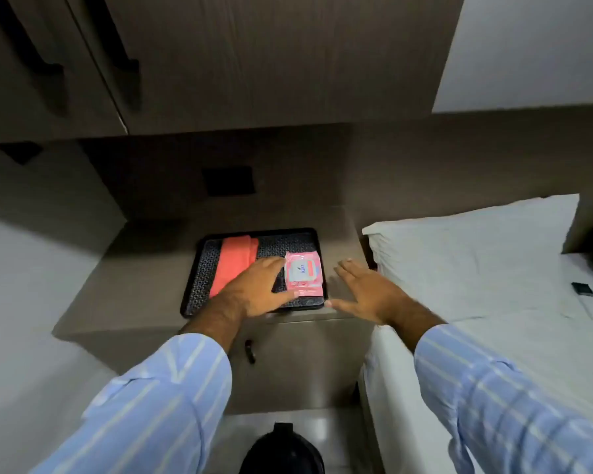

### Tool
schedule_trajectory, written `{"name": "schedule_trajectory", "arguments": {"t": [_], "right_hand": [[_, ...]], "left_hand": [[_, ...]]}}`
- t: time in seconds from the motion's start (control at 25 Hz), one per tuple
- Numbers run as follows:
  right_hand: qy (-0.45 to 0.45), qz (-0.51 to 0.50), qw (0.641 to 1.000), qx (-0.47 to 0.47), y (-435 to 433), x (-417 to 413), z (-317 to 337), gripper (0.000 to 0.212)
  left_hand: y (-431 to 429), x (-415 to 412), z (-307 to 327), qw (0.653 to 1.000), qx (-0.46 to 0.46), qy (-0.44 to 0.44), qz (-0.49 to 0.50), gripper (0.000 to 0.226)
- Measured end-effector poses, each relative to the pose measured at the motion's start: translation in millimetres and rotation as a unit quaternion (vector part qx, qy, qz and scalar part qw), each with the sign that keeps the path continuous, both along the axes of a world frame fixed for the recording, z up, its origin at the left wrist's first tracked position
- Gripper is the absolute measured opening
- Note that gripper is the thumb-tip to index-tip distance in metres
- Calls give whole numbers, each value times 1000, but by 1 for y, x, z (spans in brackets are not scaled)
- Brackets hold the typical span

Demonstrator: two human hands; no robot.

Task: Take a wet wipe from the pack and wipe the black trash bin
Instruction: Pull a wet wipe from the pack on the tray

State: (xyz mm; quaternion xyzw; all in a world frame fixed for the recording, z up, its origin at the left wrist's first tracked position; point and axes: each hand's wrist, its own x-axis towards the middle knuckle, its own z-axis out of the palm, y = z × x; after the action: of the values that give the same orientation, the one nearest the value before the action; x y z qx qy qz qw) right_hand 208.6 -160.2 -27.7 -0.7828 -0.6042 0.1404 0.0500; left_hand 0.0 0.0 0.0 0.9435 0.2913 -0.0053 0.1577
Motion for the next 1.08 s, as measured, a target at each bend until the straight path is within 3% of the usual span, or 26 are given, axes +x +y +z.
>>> {"name": "schedule_trajectory", "arguments": {"t": [0.16,0.32,0.48,0.64,0.88,1.08], "right_hand": [[19,33,999,10,20,9,-67,100],[-22,90,993,73,41,13,-113,99],[-6,119,989,86,47,14,-135,99],[30,134,983,125,44,24,-141,94],[74,140,977,142,45,27,-145,87],[82,139,977,139,45,30,-145,87]], "left_hand": [[11,43,-46,1000,4,13,1,64],[28,90,-67,999,38,18,13,63],[36,125,-77,991,111,67,42,30],[40,145,-85,984,127,72,99,46],[31,163,-81,977,128,51,165,30],[28,163,-78,974,81,-3,212,33]]}}
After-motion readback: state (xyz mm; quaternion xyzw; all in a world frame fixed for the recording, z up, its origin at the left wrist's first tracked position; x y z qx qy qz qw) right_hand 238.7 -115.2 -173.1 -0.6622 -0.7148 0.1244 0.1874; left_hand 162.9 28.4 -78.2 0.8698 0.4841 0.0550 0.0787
